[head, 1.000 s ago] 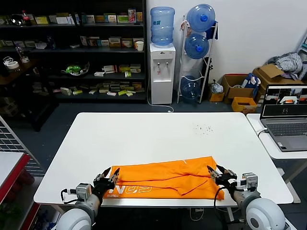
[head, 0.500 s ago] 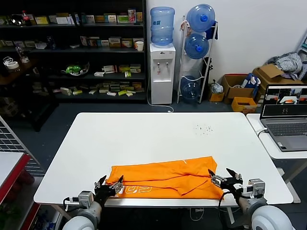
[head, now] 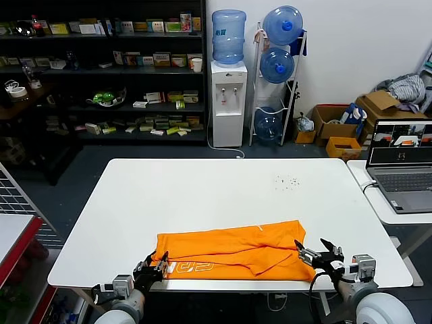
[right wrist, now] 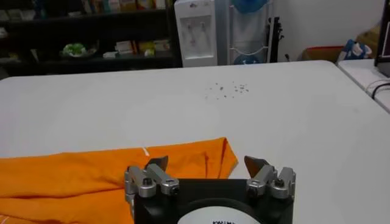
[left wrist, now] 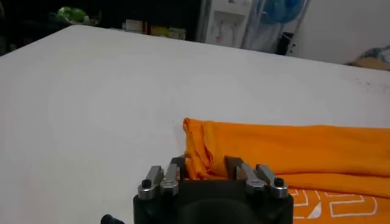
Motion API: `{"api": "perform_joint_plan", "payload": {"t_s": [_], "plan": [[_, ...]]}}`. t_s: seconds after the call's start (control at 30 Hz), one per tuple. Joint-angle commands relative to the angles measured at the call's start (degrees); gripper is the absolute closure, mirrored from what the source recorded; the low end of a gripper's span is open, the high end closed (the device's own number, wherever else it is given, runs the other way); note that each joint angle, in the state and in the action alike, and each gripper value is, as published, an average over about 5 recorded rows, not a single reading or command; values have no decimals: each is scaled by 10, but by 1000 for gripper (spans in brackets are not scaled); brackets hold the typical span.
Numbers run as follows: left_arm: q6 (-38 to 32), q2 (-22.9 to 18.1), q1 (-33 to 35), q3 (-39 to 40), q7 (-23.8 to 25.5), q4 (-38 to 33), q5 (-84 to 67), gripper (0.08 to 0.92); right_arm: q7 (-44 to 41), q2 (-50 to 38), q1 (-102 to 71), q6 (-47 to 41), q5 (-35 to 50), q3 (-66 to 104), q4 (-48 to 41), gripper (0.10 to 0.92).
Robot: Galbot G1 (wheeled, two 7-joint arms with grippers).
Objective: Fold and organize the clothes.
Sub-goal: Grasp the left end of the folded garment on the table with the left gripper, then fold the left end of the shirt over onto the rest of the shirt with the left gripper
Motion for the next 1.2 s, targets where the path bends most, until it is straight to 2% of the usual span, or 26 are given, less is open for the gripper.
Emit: {"api": "perform_joint_plan", "payload": {"t_s": [0.03,0.3,0.4,0.53,0.63,0.83,1.03,1.2], "plan": [[0,-8,3,3,-3,4,2,593,0,1,-5,1,-1,4,2,203],[-2,-6,2,-1,-4,-6,6,820,-1,4,-5,7,-2,3,3,203],[-1,10,0,-16,-3,-28,4,861,-1,6,1,10,-2,0,2,203],[1,63,13,-55,0,-53,-10,863,-1,7,18,11,-2,-8,-1,203],[0,114,49,-106,7,-57,-27,863,0,10,38,10,-2,-22,-4,203],[-19,182,129,-239,23,-11,-50,863,4,21,75,10,-4,-54,-13,203],[-51,223,178,-357,40,59,-43,863,2,23,84,13,-6,-63,-16,203],[-61,221,184,-384,44,66,-17,863,2,26,88,13,-10,-69,-16,203]]}}
